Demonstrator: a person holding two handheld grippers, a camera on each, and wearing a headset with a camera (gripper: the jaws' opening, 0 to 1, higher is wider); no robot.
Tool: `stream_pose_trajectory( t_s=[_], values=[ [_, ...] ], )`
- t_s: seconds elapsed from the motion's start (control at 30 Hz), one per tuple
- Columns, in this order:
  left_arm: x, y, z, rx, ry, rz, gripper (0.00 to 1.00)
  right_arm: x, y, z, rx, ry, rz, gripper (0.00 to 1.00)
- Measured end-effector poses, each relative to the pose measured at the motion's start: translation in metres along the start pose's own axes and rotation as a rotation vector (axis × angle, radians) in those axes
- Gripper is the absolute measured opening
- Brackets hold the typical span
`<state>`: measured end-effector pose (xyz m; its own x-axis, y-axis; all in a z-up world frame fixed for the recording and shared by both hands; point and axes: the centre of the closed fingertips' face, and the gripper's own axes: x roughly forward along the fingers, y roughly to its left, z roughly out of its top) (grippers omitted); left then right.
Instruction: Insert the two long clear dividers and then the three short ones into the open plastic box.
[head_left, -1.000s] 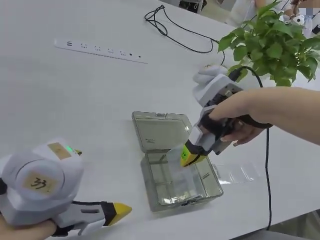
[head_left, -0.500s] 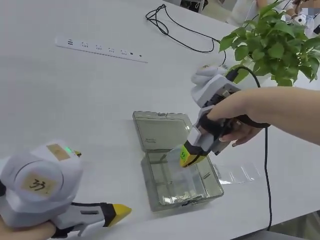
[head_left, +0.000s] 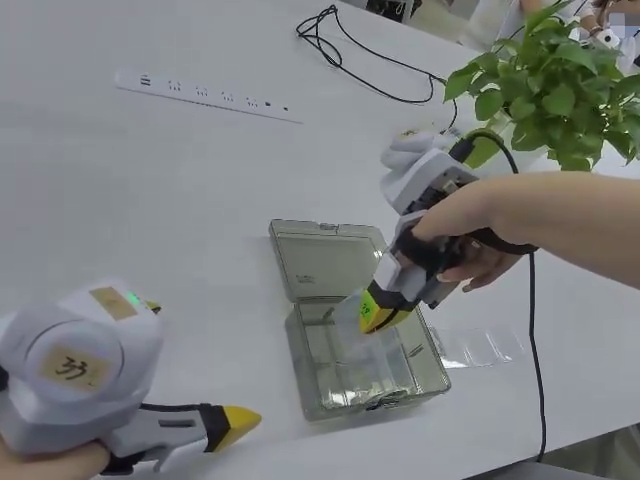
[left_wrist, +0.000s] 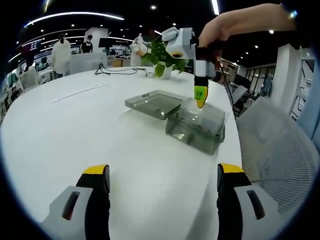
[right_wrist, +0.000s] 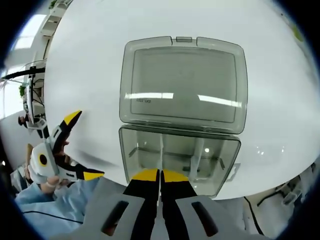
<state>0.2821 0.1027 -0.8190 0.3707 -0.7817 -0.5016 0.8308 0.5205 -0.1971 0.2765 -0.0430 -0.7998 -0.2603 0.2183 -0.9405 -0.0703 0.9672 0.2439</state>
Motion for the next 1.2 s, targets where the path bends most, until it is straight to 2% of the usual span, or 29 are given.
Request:
stream_pose_trajectory(
  t_s=[0.3, 0.5, 0.6, 0.97, 1.2],
  values=[
    [0.002, 0.0, 0.0, -0.001, 0.002, -0.003, 0.9, 0.001, -0.01, 0.012, -0.004, 0.007, 0.002, 0.02],
    [0.002, 0.001, 0.0, -0.002, 0.003, -0.002, 0.9, 0.003, 0.0, 0.002, -0.011, 0.005, -0.002, 0.02],
    [0.002, 0.0, 0.001, -0.005, -0.001, -0.001, 0.91, 0.004, -0.004, 0.006, -0.012, 0.005, 0.0, 0.02],
    [0.0, 0.002, 0.0, -0.003, 0.002, 0.003, 0.91, 0.018, -0.011, 0.021, -0.056, -0.006, -0.05, 0.02],
    [-0.001, 0.003, -0.002, -0.002, 0.006, 0.005, 0.9, 0.021, -0.003, 0.014, -0.077, -0.009, -0.063, 0.02]
  ],
)
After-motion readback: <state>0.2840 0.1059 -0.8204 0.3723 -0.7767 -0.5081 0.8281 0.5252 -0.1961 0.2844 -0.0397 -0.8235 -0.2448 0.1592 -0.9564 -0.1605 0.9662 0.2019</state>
